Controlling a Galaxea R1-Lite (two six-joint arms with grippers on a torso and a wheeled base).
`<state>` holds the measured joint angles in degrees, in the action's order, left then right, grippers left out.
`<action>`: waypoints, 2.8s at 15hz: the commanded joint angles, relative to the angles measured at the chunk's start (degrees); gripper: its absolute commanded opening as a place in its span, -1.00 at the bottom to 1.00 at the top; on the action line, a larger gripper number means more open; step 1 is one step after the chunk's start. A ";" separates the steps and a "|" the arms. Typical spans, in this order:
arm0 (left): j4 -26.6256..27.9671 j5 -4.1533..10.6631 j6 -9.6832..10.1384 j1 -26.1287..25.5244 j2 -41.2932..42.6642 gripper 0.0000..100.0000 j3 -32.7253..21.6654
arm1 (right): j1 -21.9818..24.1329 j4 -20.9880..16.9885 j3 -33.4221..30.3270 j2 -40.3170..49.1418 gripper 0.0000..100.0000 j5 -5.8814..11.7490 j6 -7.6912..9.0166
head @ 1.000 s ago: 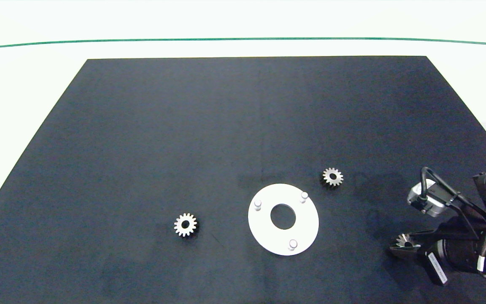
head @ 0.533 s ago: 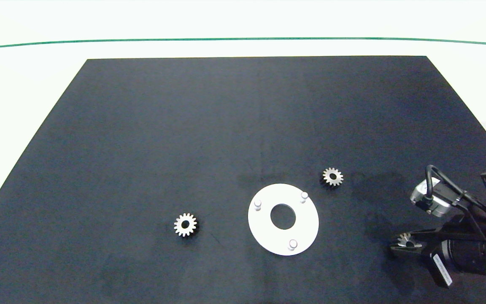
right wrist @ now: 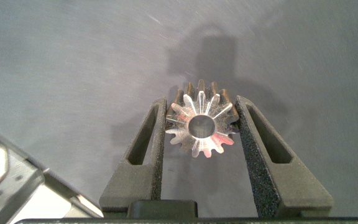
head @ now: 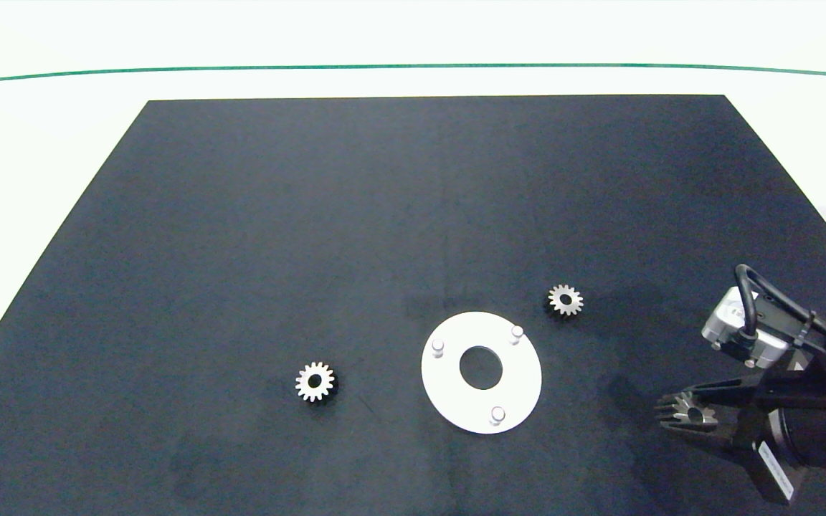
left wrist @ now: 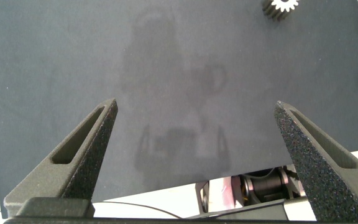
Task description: Install three planetary gears onto the carrier pins
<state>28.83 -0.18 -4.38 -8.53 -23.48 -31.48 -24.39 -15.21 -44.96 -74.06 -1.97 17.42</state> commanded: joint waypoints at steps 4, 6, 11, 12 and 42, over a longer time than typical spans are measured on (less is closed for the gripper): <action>0.00 0.01 -0.02 0.01 -0.34 1.00 -0.25 | -10.94 -4.03 -10.85 -9.17 -0.74 4.61 -0.37; -0.88 0.01 -0.02 0.01 -0.52 1.00 -0.69 | -14.89 -4.03 -12.96 -12.60 -0.74 5.84 -1.16; -1.23 0.01 -0.02 0.01 -1.31 1.00 -1.04 | -20.96 -4.12 -16.30 -16.21 -0.74 7.69 -1.51; -1.23 0.01 -0.02 0.01 -1.31 1.00 -1.13 | -21.49 -4.12 -16.65 -16.65 -0.74 7.78 -1.51; -2.02 0.01 -0.02 -0.08 -2.54 1.00 -2.63 | -26.32 -4.03 -23.07 -25.26 -0.74 12.96 -1.78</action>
<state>26.62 -0.16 -4.35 -8.62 -25.95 -33.98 -50.71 -19.13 -68.02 -99.19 10.93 15.52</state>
